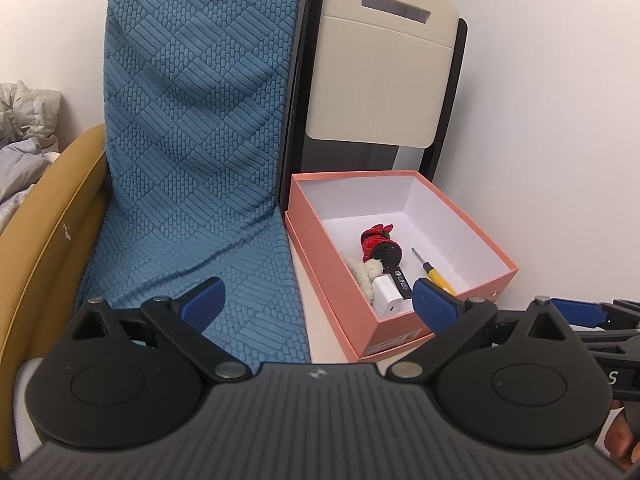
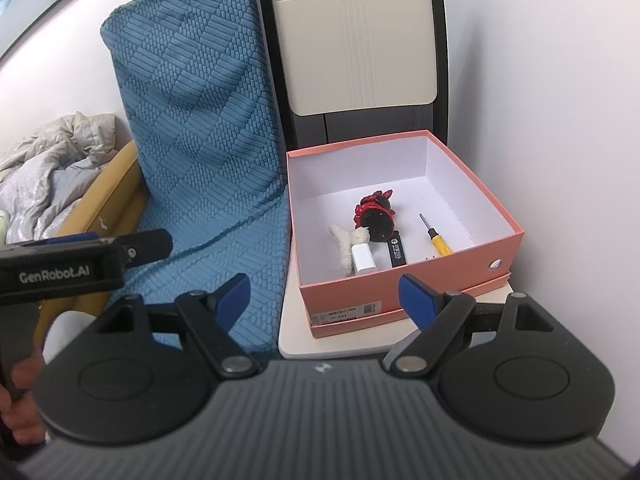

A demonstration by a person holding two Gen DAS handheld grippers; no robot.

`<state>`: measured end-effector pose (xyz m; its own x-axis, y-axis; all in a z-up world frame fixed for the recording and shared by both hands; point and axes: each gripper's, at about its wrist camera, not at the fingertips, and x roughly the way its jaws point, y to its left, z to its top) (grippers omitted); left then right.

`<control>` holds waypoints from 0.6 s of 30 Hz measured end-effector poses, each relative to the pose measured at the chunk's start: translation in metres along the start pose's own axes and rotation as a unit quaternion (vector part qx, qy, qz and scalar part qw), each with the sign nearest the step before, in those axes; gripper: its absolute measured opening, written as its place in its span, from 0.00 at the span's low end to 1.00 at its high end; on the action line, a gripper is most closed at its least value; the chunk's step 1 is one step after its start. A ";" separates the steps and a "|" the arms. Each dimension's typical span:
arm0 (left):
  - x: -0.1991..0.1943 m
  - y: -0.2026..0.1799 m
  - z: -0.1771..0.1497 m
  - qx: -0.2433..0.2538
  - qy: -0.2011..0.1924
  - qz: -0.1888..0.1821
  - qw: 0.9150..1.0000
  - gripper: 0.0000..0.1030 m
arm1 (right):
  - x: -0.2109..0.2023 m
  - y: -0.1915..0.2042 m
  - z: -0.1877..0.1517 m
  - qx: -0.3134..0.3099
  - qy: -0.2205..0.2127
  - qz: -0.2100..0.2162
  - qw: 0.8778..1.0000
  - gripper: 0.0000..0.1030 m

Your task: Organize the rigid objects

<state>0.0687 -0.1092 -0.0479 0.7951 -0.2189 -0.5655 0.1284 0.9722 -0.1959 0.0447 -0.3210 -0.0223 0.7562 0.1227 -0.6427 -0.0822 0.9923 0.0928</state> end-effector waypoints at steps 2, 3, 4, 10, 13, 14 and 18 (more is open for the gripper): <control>0.000 0.001 0.000 -0.002 0.000 0.001 1.000 0.98 | 0.000 0.000 0.000 -0.001 -0.001 -0.001 1.000 0.80; 0.000 0.001 0.000 -0.003 0.000 0.001 1.000 0.98 | 0.000 -0.001 0.000 -0.001 -0.001 -0.001 1.000 0.80; 0.000 0.002 0.000 -0.003 0.000 0.001 1.000 0.99 | 0.000 -0.001 0.000 -0.001 -0.002 -0.001 1.000 0.80; 0.000 0.004 0.000 -0.008 -0.004 0.007 1.000 0.99 | 0.000 -0.001 -0.001 -0.002 -0.003 -0.002 1.000 0.80; 0.000 0.005 0.000 -0.010 -0.005 0.007 1.000 0.99 | 0.000 -0.001 -0.001 -0.001 -0.002 0.000 1.000 0.80; 0.000 0.005 0.000 -0.010 -0.006 0.008 1.000 0.99 | 0.000 -0.001 -0.001 -0.001 -0.002 0.000 1.000 0.80; -0.001 0.005 0.000 -0.015 -0.008 0.011 1.000 0.99 | 0.000 -0.001 -0.001 -0.002 -0.003 0.000 1.000 0.80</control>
<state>0.0687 -0.1043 -0.0482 0.8071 -0.1956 -0.5571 0.0925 0.9738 -0.2079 0.0444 -0.3218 -0.0232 0.7595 0.1221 -0.6389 -0.0839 0.9924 0.0900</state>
